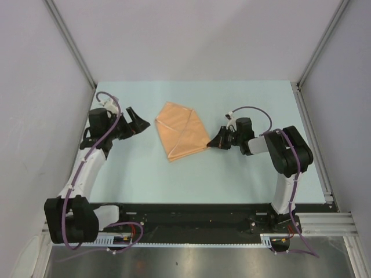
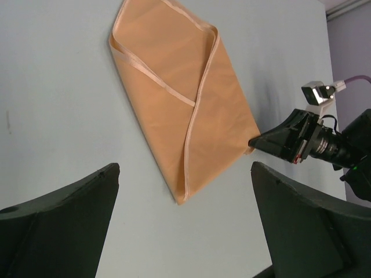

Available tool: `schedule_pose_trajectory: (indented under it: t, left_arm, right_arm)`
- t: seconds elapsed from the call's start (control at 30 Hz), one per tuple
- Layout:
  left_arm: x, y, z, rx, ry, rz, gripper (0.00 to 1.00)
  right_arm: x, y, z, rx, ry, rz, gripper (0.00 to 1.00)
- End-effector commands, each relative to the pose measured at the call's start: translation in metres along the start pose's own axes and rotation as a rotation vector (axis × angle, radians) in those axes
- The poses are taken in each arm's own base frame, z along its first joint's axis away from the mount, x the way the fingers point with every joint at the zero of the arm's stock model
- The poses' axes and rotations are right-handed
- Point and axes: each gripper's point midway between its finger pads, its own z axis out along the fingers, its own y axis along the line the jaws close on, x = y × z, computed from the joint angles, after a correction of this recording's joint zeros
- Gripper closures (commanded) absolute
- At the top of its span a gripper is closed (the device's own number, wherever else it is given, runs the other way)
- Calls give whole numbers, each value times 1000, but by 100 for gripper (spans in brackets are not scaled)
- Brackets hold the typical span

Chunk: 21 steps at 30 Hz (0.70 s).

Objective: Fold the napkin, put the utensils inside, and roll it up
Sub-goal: Fold the napkin

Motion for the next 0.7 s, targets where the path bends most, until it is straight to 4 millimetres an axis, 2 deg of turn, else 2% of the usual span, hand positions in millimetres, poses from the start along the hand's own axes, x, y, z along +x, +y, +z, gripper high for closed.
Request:
schedule_pose_trajectory:
  t: [0.0, 0.03, 0.07, 0.1, 0.13, 0.17, 0.2, 0.27, 0.33, 0.37, 0.4, 0.43, 0.47, 0.5, 0.6, 0.67]
  left_arm:
    - [46, -8, 2, 34, 34, -60, 0]
    - [50, -10, 4, 51, 17, -63, 0]
    - [74, -7, 7, 42, 52, -103, 0]
    - [82, -10, 7, 53, 53, -109, 0]
    - [90, -13, 8, 65, 57, -116, 0]
    - [105, -18, 11, 90, 76, -123, 0]
    - [111, -20, 12, 104, 80, -122, 0]
    - [131, -25, 16, 137, 102, -108, 1]
    - [147, -25, 20, 157, 136, -116, 4]
    - [159, -23, 21, 163, 157, -126, 5]
    - [161, -27, 22, 195, 160, -122, 7]
    - [163, -27, 23, 205, 163, -122, 7]
    - [173, -24, 25, 200, 187, -131, 9]
    - [170, -28, 27, 225, 168, -122, 10]
    - [179, -29, 34, 242, 185, -126, 21]
    - [187, -30, 39, 244, 210, -123, 22]
  right_arm:
    - [5, 9, -11, 7, -50, 40, 100]
    - [8, 10, -14, 18, -58, 49, 100]
    - [10, 11, -17, 31, -68, 57, 100]
    - [8, 14, -23, 49, -101, 65, 100]
    - [21, 11, -28, 73, -92, 83, 100]
    - [30, 7, -31, 102, -82, 101, 100]
    - [26, 12, -38, 116, -115, 99, 100]
    - [51, 8, -46, 156, -86, 127, 100]
    - [58, 10, -56, 188, -101, 139, 100]
    - [73, 8, -59, 206, -81, 147, 100]
    - [78, 5, -63, 232, -87, 155, 100]
    - [78, 11, -69, 225, -102, 158, 100]
    - [89, 6, -73, 244, -93, 174, 100]
    - [91, 7, -75, 253, -103, 168, 100]
    - [98, 6, -84, 287, -110, 167, 100]
    - [98, 7, -88, 289, -124, 167, 100]
